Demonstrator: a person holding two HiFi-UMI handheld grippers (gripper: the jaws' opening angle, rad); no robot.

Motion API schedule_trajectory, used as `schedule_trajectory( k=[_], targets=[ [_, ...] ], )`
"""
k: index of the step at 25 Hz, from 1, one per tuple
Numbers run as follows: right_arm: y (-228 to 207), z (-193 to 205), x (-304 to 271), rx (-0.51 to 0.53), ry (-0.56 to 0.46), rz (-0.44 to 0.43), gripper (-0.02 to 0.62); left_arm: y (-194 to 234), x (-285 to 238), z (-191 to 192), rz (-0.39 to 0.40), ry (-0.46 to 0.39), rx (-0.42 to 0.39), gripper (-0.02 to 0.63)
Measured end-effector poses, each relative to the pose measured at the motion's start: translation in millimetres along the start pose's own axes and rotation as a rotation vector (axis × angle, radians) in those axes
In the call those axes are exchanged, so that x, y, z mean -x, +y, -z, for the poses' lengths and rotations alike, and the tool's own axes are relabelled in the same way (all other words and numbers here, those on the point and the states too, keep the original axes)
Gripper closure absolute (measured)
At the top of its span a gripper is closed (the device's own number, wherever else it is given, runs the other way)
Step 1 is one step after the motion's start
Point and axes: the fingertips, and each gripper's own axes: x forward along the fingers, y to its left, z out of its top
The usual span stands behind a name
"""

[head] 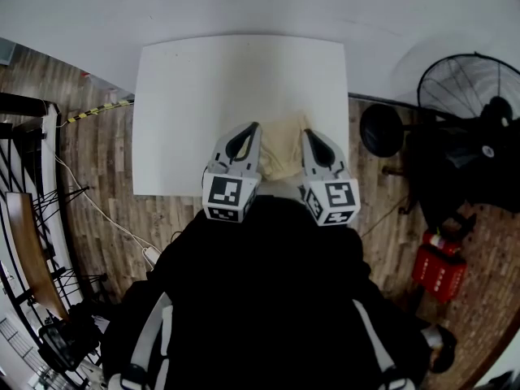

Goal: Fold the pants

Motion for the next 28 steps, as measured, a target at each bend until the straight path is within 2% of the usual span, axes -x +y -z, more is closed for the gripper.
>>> schedule_trajectory(
  k=[5,22,28],
  targets=[
    [0.9,-5.4,-0.7,0.02,-0.023,0.002,0.591,4.2,5.9,-4.5,-0.009,-0.034,-0.003,0.603],
    [-3.1,2.5,7.5,0.001,-0.011,0.019,0.591,-4.9,12.7,2.5,0.001,-0.05,-0.035,0.603],
    [-4.3,2.2,7.6,0.0,-0.016,0.019,0.591,-4.1,13.2,2.1,-0.008,-0.023,-0.04,0.603]
  ],
)
